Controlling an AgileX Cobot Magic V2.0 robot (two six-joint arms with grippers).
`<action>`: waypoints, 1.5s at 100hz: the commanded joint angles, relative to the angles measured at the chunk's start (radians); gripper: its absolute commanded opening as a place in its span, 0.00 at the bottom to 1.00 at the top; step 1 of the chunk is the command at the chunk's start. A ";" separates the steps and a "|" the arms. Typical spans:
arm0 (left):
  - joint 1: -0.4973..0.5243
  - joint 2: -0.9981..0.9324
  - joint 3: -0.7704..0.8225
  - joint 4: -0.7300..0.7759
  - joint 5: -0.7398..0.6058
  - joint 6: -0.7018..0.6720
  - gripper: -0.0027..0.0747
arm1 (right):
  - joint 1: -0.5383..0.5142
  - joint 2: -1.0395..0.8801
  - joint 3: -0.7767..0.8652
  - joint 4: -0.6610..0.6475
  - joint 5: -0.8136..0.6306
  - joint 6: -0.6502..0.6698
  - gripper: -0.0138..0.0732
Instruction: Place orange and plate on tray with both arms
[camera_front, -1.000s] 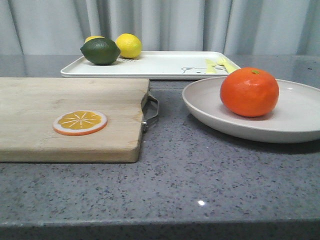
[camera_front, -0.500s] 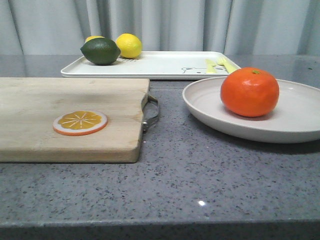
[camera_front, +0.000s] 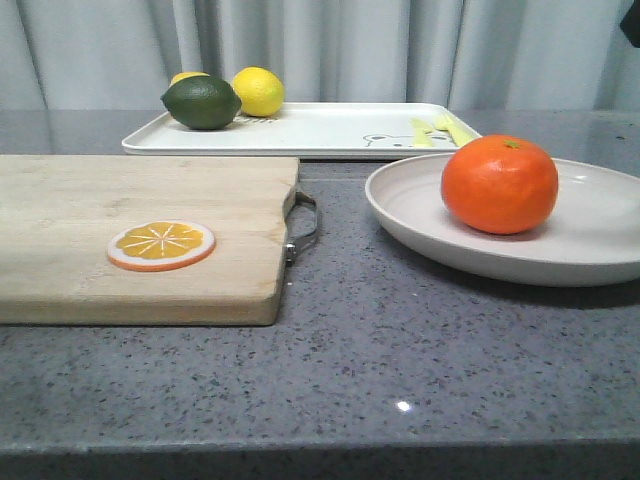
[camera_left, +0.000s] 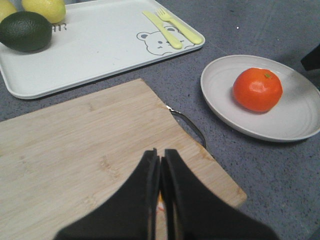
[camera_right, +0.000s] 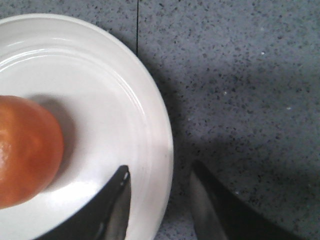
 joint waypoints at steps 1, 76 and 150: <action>0.003 -0.069 0.025 -0.013 -0.089 0.003 0.01 | 0.002 0.018 -0.062 0.004 -0.008 -0.008 0.52; 0.003 -0.171 0.068 -0.021 -0.101 0.003 0.01 | -0.002 0.205 -0.159 0.007 0.062 -0.008 0.46; 0.003 -0.171 0.068 -0.023 -0.109 0.003 0.01 | -0.009 0.205 -0.218 0.053 0.120 -0.007 0.08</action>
